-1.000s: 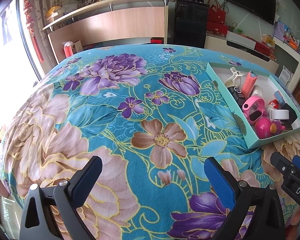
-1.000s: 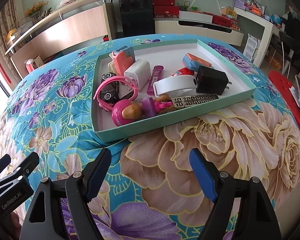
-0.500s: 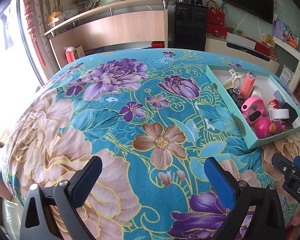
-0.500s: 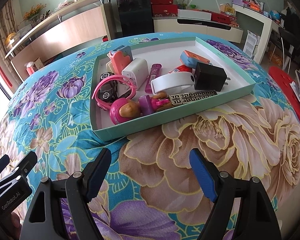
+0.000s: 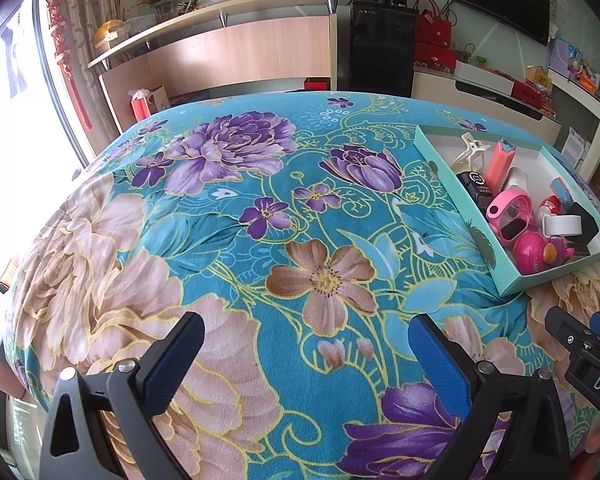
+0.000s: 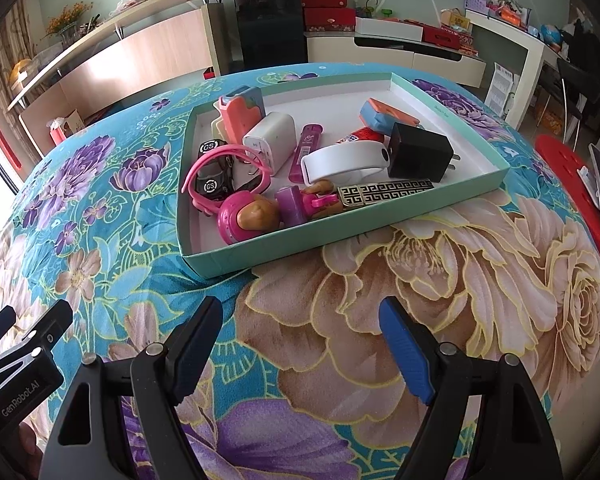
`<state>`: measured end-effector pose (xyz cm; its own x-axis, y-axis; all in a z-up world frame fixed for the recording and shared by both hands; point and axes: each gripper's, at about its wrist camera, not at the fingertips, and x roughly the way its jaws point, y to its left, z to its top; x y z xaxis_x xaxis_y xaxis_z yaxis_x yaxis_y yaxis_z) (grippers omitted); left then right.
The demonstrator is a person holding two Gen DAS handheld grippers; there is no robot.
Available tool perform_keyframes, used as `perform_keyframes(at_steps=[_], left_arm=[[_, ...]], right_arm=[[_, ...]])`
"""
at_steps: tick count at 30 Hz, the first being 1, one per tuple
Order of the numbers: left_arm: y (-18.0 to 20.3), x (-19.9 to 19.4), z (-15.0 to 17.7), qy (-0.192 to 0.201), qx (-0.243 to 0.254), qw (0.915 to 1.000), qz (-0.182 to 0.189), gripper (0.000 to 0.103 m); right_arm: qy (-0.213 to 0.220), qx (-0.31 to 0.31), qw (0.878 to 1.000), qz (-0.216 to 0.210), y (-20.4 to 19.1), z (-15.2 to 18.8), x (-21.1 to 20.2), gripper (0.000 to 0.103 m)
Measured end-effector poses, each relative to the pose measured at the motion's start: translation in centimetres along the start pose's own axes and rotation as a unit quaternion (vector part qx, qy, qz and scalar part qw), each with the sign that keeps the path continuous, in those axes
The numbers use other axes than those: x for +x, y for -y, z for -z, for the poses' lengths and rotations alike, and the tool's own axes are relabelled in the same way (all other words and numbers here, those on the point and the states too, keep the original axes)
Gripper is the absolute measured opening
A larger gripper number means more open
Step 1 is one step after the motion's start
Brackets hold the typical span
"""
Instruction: Organize rigid objects
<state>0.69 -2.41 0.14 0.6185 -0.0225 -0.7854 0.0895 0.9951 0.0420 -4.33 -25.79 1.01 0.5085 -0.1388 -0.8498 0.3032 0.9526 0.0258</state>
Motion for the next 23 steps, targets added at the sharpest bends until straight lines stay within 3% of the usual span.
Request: perform_keyframes(at_steps=[23], left_arm=[[0.50, -0.64, 0.06, 0.015, 0.012, 0.9998, -0.002, 0.103]], right_arm=[[-0.005, 0.000, 1.000, 0.001, 0.09, 0.07, 0.28, 0.081]])
